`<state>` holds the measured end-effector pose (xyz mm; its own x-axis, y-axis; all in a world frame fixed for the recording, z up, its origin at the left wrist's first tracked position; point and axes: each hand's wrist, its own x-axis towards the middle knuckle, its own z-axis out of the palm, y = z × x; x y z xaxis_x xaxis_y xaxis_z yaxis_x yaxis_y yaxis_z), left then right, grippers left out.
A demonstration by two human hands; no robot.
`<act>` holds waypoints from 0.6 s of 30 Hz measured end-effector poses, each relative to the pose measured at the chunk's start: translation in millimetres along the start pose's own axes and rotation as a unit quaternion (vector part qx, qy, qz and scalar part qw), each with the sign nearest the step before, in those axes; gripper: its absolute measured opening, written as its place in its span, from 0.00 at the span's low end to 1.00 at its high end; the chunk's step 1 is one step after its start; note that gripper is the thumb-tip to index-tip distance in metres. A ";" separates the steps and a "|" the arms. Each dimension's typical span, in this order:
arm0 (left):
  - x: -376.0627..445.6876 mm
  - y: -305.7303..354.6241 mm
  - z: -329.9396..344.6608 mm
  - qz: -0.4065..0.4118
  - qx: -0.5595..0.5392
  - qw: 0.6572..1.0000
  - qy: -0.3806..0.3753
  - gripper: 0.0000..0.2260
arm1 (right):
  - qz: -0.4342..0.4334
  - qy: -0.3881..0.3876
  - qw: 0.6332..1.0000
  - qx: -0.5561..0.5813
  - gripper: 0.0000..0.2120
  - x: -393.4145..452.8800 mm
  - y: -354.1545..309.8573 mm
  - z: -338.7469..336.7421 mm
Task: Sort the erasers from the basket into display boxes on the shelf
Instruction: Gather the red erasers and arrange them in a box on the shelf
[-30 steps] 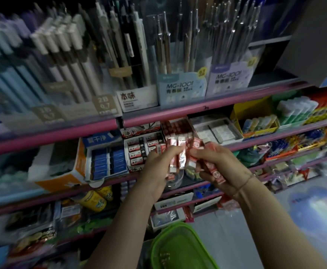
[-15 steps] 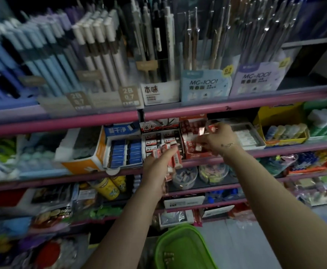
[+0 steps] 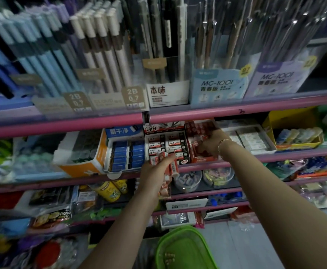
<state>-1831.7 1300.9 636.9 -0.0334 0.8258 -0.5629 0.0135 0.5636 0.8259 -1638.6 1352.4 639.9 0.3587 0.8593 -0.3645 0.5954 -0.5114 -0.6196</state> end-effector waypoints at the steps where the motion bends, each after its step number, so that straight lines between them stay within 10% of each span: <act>1: -0.6 0.1 1.7 -0.005 -0.006 1.000 -0.006 0.36 | 0.003 -0.002 1.000 -0.012 0.12 1.2 -1.1 -0.4; 5: 4.4 -6.1 5.7 0.024 0.000 1.000 -0.004 0.18 | 0.029 -0.025 0.998 -0.049 0.20 2.8 -6.9 0.2; 18: 5.7 -0.7 7.9 0.042 0.023 0.999 -0.024 0.18 | 0.018 0.010 1.000 0.011 0.18 -8.9 -15.2 -3.9</act>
<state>-1824.0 1305.3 632.9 0.0183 0.8700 -0.4926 0.0612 0.4908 0.8691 -1648.0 1352.5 655.3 0.3947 0.8396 -0.3733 0.5651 -0.5421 -0.6219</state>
